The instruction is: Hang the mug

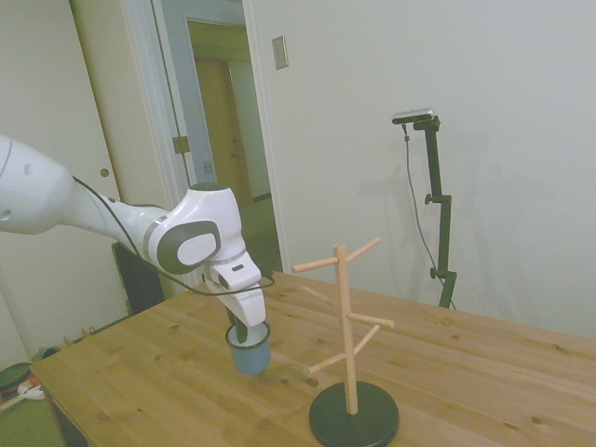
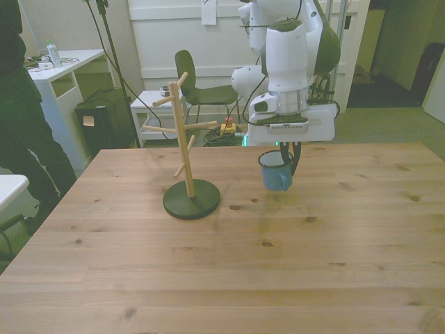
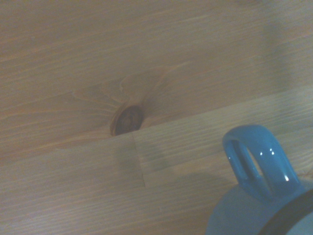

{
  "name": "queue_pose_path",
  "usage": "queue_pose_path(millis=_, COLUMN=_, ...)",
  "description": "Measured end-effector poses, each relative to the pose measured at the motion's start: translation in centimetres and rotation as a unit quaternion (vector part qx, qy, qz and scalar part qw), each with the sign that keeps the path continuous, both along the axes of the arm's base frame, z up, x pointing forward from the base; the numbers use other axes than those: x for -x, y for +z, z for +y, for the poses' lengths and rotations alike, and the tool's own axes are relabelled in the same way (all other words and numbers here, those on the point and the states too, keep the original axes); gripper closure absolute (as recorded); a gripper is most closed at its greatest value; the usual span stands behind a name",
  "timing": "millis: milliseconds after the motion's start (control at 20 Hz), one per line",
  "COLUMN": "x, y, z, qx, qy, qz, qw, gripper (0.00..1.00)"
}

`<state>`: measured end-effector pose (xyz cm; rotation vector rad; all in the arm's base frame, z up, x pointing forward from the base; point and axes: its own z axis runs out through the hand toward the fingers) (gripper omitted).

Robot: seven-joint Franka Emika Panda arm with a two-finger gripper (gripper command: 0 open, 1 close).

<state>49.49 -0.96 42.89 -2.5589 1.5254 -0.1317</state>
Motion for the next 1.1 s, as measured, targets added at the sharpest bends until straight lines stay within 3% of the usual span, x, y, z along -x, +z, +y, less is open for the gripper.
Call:
queue_pose_path(millis=300, x=2.5, y=4.3, z=-0.9, qx=0.0, qy=-0.006, qz=-0.034, qw=0.9994, gripper=1.0)
queue_pose_path(millis=1100, x=6.2, y=10.4, z=-7.4, qx=-0.022, qy=-0.029, qz=-0.082, qw=0.996, gripper=1.0)
